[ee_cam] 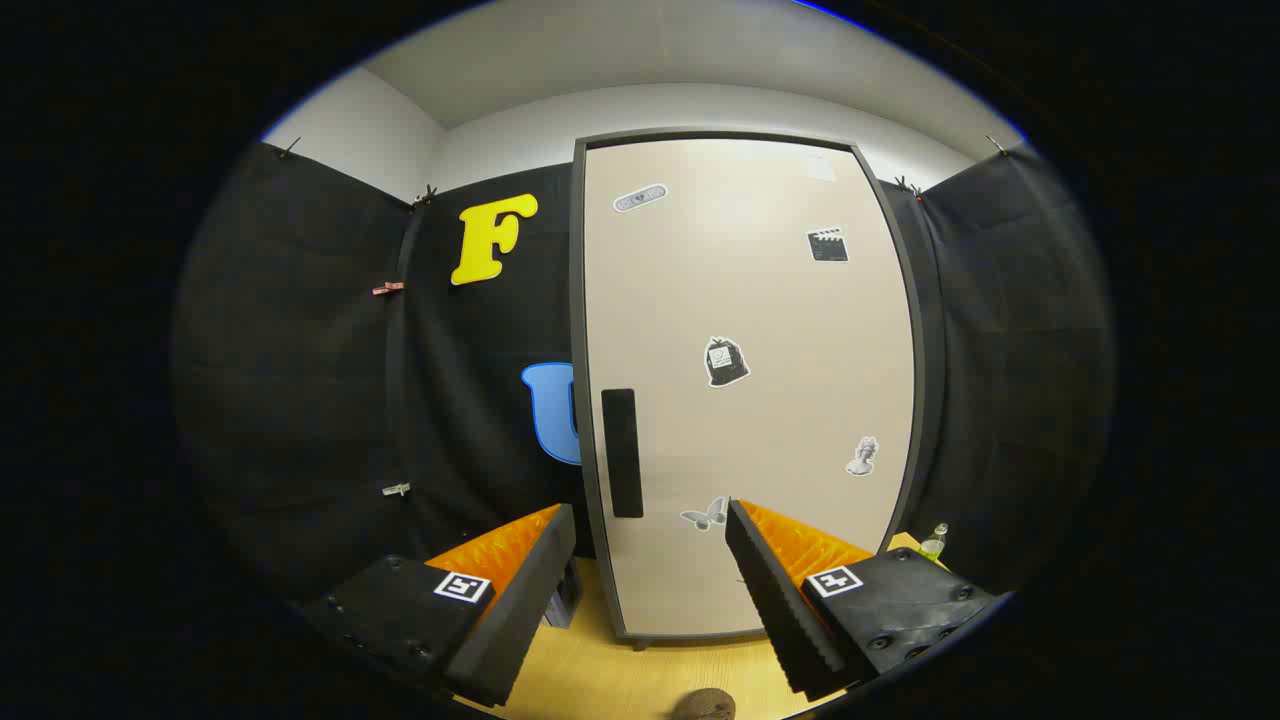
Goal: Open the shoe cabinet door, grab the shoes and put them into the shoe cabinet, then close the shoe cabinet door.
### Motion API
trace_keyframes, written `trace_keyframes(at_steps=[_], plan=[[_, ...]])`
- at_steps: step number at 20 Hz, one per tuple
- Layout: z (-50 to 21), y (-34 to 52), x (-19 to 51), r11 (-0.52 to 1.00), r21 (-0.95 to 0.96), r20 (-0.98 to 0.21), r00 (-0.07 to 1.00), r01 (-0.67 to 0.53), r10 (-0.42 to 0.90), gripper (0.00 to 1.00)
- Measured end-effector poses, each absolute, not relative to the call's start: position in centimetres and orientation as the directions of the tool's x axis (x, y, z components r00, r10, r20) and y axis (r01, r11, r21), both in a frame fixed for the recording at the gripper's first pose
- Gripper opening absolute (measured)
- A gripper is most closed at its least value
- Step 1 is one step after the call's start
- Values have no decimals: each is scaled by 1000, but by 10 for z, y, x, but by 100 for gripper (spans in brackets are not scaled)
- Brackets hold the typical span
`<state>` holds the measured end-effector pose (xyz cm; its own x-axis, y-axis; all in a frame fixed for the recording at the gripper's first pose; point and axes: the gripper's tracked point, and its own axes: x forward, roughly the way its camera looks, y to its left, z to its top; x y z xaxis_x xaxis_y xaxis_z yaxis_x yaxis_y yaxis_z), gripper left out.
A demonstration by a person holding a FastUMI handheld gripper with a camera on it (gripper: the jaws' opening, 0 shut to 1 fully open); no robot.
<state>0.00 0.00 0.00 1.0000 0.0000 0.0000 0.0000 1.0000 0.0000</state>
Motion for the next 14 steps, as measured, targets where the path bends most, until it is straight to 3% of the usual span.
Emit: trace_keyframes(at_steps=[14], plan=[[-6, -1, 7, 1000, -6, -29, 1000, -1, 1, 99]])
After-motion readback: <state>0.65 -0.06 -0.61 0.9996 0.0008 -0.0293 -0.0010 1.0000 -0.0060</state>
